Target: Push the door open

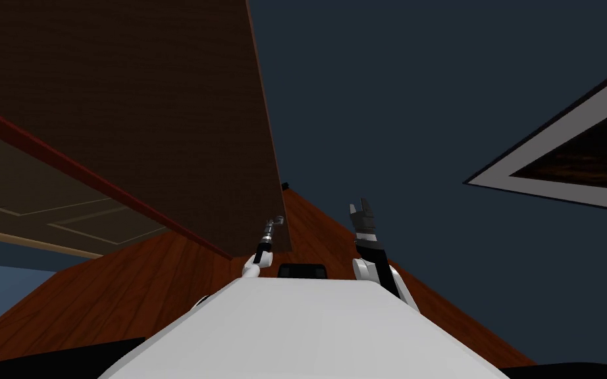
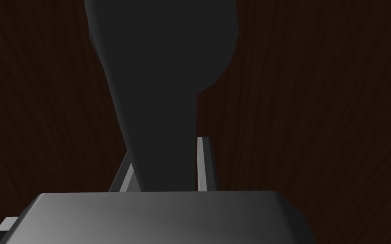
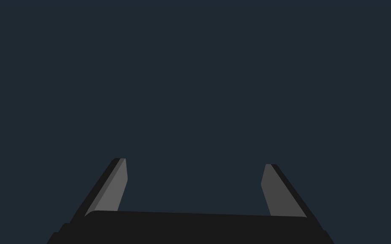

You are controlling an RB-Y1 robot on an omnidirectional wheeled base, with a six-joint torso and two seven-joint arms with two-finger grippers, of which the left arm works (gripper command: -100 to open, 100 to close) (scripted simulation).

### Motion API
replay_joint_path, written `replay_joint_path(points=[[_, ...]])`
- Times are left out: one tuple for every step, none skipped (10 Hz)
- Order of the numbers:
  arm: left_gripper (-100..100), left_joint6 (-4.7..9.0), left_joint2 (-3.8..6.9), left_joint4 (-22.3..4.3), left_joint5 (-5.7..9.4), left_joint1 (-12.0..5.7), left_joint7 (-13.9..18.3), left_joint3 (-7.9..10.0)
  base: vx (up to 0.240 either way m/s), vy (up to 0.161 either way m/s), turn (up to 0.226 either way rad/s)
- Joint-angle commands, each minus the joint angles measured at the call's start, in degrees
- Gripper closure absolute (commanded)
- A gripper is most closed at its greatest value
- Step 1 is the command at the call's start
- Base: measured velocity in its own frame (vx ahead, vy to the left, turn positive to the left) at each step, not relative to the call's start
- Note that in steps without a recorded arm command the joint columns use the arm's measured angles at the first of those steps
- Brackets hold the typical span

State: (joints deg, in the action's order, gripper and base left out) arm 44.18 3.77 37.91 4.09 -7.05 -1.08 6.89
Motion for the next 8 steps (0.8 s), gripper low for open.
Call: replay_joint_path(points=[[100,0.43,0.00,0.04,0.43,-0.46,-0.30,0.87,0.194,-0.099,0.055],[100,0.45,-0.16,0.00,0.71,-0.46,-0.49,1.41,0.181,-0.107,0.067],[100,0.47,-0.40,-0.05,1.05,-0.47,-0.73,2.07,0.173,-0.103,0.076],[100,0.48,-0.54,-0.07,1.21,-0.48,-0.85,2.39,0.170,-0.084,0.064],[100,0.49,-0.67,-0.09,1.36,-0.48,-0.95,2.68,0.151,-0.072,0.042],[100,0.43,-0.06,0.03,1.43,-0.01,-0.87,2.92,0.063,-0.018,0.042],[100,0.41,0.40,0.18,1.97,0.05,-1.17,3.88,0.105,-0.044,0.052],[100,0.42,0.53,0.16,2.23,0.06,-1.33,4.32,0.225,-0.072,0.072]])
